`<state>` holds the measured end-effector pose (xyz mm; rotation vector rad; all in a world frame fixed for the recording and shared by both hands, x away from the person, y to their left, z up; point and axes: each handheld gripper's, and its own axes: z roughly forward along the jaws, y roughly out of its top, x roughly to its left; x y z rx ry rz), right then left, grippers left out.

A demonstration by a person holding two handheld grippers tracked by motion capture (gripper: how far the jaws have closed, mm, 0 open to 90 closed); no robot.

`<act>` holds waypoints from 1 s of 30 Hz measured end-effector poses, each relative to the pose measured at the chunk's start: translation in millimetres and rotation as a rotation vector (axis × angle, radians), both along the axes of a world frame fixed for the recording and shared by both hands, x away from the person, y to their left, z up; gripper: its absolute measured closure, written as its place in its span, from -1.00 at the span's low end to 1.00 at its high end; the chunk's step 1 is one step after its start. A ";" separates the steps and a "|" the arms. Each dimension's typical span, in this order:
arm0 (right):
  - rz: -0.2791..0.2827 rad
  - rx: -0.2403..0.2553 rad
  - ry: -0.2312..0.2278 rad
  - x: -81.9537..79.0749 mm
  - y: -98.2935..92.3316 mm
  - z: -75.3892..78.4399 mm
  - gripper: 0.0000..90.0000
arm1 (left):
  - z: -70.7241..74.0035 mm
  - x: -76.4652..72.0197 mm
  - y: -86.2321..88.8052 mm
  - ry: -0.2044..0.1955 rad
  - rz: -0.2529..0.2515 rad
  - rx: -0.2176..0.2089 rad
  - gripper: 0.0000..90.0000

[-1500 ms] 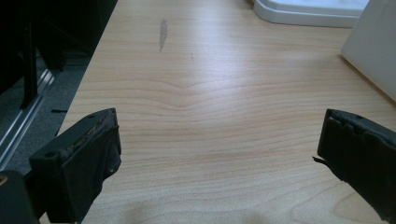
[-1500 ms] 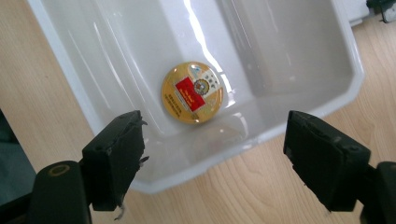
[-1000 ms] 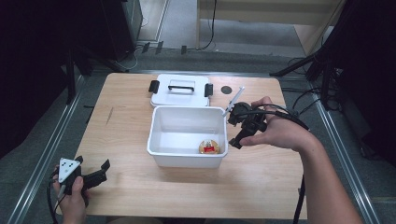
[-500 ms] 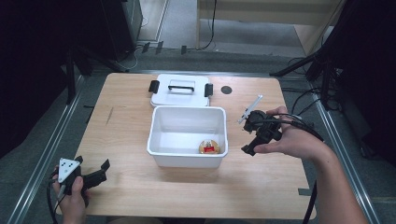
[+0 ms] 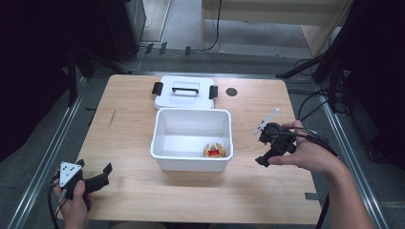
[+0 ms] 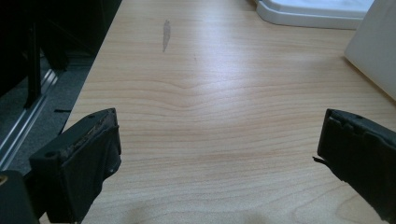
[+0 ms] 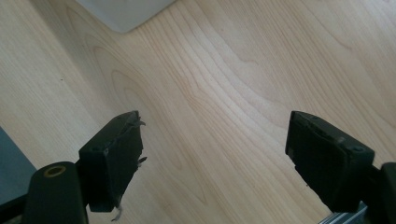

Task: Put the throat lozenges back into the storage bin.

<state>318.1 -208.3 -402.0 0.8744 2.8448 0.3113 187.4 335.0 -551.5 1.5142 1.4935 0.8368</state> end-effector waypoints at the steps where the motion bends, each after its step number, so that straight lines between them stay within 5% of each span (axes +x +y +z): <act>1: -0.007 0.005 0.000 -0.2 -1.8 -2.0 -0.57 | 0.0 -0.1 0.1 0.000 0.001 0.000 -1.00; 19: -0.164 0.140 -0.043 -6.6 -38.9 -44.0 -0.59 | 0.0 -0.2 0.3 -0.001 0.004 -0.001 -1.00; 30: -0.281 0.265 -0.143 -17.6 -62.1 -75.0 -0.67 | 0.1 -0.4 0.5 0.001 0.005 -0.001 -1.00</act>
